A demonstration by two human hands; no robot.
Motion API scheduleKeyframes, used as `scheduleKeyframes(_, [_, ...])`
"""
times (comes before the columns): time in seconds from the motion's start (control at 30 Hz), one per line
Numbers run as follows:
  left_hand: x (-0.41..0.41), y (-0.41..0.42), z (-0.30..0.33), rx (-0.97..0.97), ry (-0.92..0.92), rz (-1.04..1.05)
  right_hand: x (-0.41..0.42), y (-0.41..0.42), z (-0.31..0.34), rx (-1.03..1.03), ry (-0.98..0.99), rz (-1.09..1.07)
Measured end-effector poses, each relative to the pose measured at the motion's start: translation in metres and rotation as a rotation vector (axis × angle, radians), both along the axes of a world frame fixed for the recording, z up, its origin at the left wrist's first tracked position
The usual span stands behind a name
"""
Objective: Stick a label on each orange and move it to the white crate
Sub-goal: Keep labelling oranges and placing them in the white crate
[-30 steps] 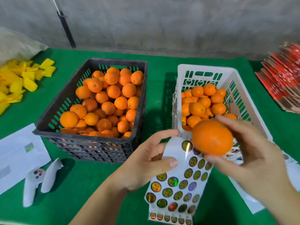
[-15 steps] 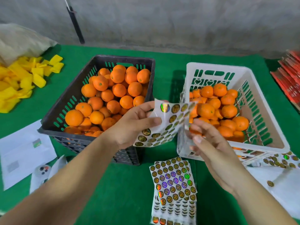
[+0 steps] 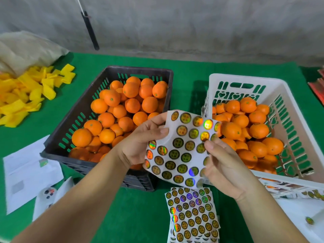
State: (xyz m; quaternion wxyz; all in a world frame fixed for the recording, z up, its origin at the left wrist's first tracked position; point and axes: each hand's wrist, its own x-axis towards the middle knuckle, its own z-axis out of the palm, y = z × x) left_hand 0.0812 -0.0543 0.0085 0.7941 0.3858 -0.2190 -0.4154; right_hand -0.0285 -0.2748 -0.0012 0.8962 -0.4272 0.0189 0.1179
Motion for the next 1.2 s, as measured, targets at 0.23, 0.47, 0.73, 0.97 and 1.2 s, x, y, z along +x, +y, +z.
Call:
scheduleKeyframes(0.23, [0.036,0.002,-0.019,0.516,-0.384,0.377,-0.004,-0.004,-0.007,-0.393,0.017,-0.356])
scheduleKeyframes(0.47, [0.131,-0.004,-0.058,1.649,-1.179,0.366,-0.009,-0.005,-0.006,-0.520,0.045,-0.456])
scheduleKeyframes(0.73, [0.157,-0.003,-0.049,1.876,-1.491,0.343,-0.025,-0.014,-0.002,-0.507,0.015,-0.434])
scheduleKeyframes(0.97, [0.083,0.017,-0.009,1.211,-1.034,0.717,-0.039,-0.019,0.009,-0.394,-0.065,-0.429])
scheduleKeyframes(1.2, [-0.062,0.004,0.027,0.225,-0.014,0.399,-0.055,-0.024,0.024,-0.308,-0.135,-0.351])
